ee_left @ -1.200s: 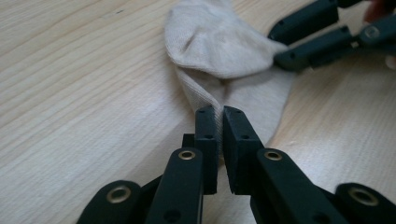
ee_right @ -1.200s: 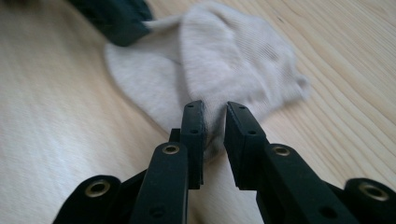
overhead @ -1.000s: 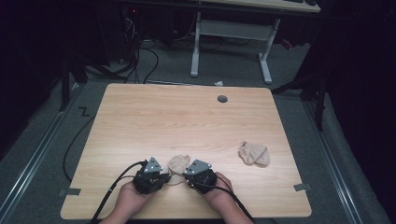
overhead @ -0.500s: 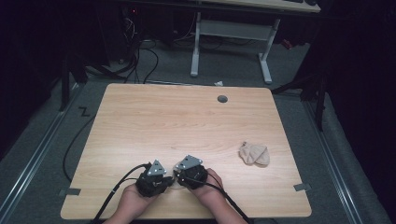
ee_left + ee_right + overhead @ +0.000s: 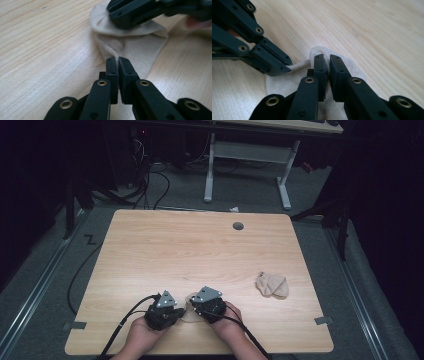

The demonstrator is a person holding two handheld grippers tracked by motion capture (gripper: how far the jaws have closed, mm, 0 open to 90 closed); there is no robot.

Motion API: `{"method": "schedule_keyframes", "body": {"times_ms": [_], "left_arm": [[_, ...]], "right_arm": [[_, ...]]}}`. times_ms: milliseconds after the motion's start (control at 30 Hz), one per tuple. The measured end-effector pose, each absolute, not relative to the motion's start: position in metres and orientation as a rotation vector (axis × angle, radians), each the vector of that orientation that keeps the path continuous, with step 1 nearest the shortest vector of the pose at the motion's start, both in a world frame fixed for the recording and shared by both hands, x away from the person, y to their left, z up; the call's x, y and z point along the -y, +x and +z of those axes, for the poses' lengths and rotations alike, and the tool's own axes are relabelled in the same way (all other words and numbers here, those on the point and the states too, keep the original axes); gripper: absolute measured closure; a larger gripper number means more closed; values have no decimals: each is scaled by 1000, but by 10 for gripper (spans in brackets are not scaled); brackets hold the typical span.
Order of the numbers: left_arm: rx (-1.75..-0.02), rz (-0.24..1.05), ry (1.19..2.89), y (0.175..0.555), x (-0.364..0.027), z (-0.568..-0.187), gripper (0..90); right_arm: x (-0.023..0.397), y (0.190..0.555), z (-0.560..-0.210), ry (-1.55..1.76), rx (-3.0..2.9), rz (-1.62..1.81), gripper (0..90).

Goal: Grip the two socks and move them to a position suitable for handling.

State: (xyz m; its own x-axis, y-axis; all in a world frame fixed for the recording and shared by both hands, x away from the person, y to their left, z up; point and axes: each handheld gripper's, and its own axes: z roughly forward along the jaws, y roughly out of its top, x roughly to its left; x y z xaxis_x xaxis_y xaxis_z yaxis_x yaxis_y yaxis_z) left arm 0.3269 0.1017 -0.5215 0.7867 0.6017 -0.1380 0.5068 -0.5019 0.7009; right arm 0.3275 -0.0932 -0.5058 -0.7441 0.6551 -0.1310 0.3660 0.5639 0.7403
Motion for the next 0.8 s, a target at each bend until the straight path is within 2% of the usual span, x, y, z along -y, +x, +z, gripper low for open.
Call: {"method": "schedule_keyframes", "body": {"times_ms": [500,800], "left_arm": [[-939,208,2121,346,-137,-516,877],[-938,215,2139,347,-138,-516,871]], "right_arm": [[134,320,-498,908,-2322,1041,839],[159,321,-493,973,-2260,1046,843]]}}
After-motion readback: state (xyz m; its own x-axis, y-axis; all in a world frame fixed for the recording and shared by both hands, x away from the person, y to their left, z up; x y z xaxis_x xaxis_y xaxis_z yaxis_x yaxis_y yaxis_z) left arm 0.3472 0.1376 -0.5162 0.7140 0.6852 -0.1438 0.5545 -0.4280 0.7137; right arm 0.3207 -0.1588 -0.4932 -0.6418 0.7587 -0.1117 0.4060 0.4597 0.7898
